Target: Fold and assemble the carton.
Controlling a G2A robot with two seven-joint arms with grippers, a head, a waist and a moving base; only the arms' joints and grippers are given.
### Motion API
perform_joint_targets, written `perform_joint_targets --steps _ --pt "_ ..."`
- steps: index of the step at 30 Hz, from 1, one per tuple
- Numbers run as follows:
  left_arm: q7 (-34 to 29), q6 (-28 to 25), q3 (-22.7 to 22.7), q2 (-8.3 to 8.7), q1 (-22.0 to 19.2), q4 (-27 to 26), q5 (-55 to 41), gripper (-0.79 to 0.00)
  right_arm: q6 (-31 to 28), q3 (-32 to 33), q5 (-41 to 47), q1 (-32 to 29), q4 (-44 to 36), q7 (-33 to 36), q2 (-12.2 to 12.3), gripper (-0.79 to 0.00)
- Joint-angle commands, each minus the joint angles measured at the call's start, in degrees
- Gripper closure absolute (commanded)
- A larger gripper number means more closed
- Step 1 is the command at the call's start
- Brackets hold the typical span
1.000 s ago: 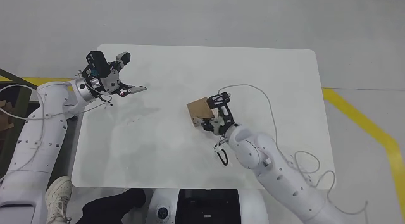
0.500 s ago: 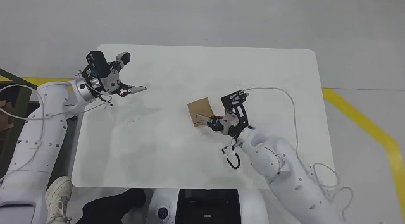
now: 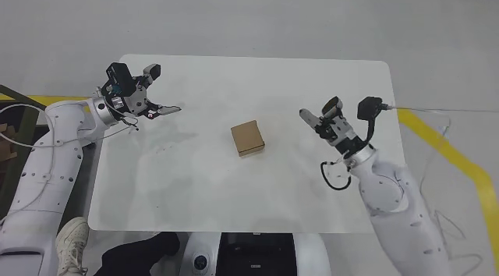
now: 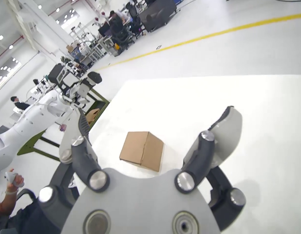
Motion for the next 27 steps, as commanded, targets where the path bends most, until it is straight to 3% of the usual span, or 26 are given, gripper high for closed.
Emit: perform_joint_targets --steps 1,5,10,18,27 --pt "0.0 0.0 0.0 0.00 0.0 0.0 0.0 -0.785 0.6 0.6 -0.5 -0.1 1.2 -2.3 -0.1 -0.785" --pt "0.0 0.0 0.0 0.00 0.0 0.0 0.0 -0.785 1.8 2.7 -1.4 -0.8 3.2 -7.4 -0.1 -0.785" --pt "0.0 0.0 0.0 0.00 0.0 0.0 0.0 -0.785 7.3 5.8 -5.6 -2.6 2.8 -11.8 0.0 -0.785" --pt "0.0 0.0 0.0 0.00 0.0 0.0 0.0 -0.785 11.2 10.2 -7.8 -4.3 0.2 -12.3 0.2 -0.785" --pt "0.0 0.0 0.0 0.00 0.0 0.0 0.0 -0.785 12.1 10.4 -9.5 -3.8 -0.9 -10.5 0.2 -0.784"
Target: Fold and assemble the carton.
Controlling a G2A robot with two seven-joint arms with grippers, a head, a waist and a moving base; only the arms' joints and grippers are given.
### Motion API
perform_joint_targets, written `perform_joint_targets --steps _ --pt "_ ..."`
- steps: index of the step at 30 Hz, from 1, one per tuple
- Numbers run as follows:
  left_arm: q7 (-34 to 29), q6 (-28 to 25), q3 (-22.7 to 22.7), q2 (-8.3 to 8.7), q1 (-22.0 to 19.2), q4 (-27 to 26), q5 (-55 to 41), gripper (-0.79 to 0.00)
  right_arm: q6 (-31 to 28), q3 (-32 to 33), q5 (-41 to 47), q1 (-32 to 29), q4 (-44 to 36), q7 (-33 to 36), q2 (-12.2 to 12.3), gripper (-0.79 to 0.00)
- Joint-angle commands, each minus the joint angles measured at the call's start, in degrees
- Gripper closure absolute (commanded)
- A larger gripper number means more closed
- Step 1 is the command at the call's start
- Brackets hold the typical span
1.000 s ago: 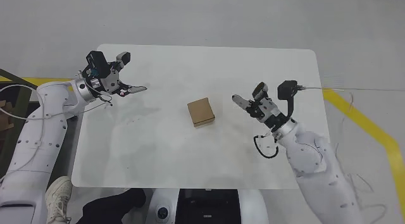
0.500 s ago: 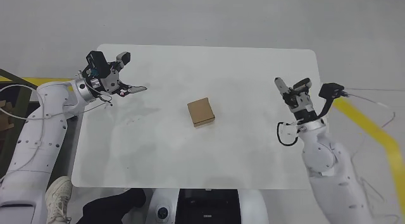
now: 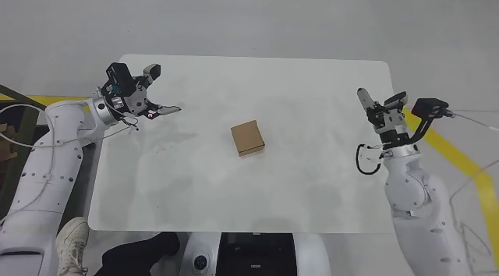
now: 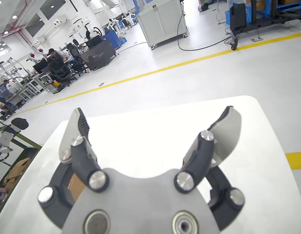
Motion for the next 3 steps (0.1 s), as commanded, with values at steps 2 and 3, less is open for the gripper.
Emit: perform_joint_targets --steps 2,3 --pt "0.0 0.0 0.0 0.00 0.0 0.0 0.0 -0.785 0.0 0.0 0.0 0.0 0.0 0.0 0.0 -0.784" --pt "0.0 0.0 0.0 0.00 0.0 0.0 0.0 -0.784 0.0 0.0 0.0 0.0 0.0 0.0 0.0 -0.784"
